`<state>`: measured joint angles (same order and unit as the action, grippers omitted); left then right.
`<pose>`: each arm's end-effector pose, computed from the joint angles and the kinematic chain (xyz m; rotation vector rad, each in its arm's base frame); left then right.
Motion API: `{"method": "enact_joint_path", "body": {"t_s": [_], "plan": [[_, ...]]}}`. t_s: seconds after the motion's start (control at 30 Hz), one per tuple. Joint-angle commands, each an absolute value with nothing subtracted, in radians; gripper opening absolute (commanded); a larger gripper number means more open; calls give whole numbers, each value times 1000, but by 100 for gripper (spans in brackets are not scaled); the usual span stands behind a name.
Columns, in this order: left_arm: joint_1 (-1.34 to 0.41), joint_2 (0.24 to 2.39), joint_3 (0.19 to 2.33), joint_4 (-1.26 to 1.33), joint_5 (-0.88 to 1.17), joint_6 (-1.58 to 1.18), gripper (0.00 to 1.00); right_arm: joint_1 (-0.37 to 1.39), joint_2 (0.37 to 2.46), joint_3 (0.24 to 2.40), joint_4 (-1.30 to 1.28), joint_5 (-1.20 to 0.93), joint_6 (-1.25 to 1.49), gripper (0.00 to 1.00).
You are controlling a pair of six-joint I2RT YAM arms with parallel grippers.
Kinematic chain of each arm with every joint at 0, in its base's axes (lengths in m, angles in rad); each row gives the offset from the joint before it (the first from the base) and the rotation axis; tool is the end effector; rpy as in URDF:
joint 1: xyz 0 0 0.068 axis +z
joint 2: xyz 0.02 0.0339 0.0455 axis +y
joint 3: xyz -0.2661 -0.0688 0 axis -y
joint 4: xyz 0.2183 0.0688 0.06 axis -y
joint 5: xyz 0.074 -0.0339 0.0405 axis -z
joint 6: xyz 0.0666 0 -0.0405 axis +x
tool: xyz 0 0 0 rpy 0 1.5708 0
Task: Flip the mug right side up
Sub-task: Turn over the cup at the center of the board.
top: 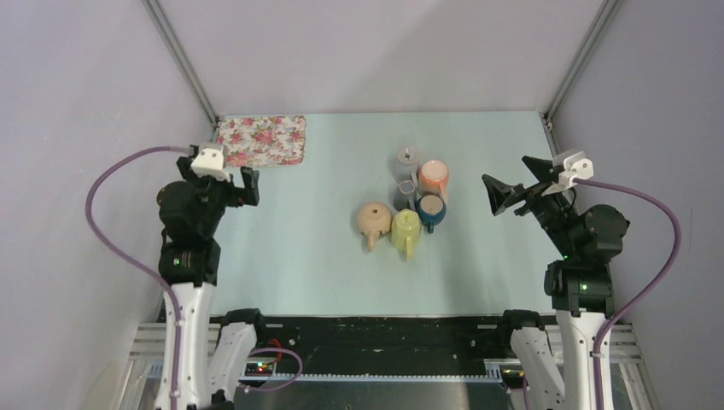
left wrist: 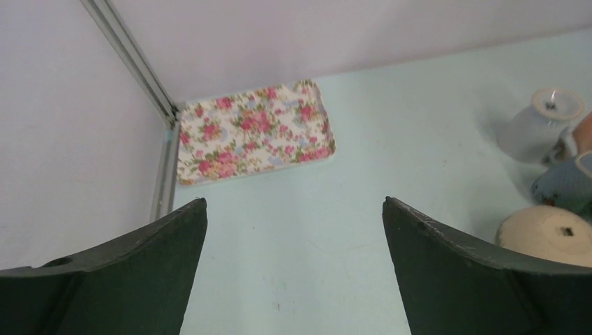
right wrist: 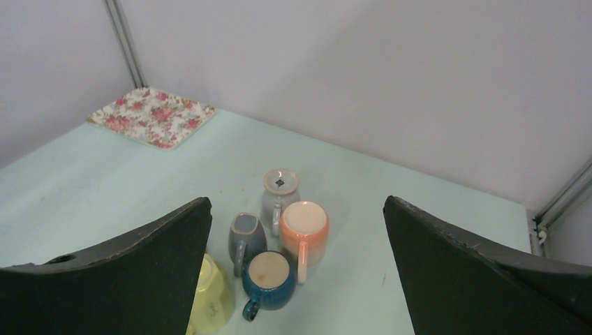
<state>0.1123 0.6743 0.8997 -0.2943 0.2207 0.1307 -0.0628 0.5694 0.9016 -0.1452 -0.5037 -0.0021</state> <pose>0.1508 0.0023 0.3773 0.1835 1.6277 0.0051 0.1145 0.0250 0.4095 -0.3781 1.3621 0.2943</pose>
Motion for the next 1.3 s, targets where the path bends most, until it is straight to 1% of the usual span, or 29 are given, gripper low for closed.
{"method": "enact_joint_path", "body": {"t_s": [0.0,0.2,0.3,0.33,0.43,0.53,0.57,0.63,0.77,0.9,1.03,1.13,1.27], "plan": [[84,780,936,-264,216,225,98,-48,604,884,-92,-565,-90,100],[34,1001,964,-221,243,221,98,-47,649,841,-57,-590,-110,100],[11,1107,996,-185,215,257,98,-49,662,819,-39,-611,-119,100],[-22,1164,1018,-181,205,262,98,-53,667,813,-33,-614,-122,100],[-45,1266,1071,-168,183,219,98,-66,671,803,-28,-623,-131,100],[-55,1352,1089,-139,240,141,98,-76,681,790,-22,-619,-145,100],[-60,1374,1083,-109,287,115,98,-75,686,786,-18,-617,-148,100],[-91,1392,1059,-73,331,107,98,-73,708,776,-11,-624,-153,100],[-244,1384,1001,-39,259,152,98,-44,734,743,29,-644,-188,100],[-336,1385,930,-7,211,170,98,-7,757,724,40,-627,-231,100],[-352,1423,929,33,213,165,98,-3,786,708,66,-618,-221,100],[-351,1424,945,17,171,174,98,-3,819,704,92,-585,-179,100],[-351,1345,974,-76,157,230,98,33,915,705,144,-482,-133,96]]}}
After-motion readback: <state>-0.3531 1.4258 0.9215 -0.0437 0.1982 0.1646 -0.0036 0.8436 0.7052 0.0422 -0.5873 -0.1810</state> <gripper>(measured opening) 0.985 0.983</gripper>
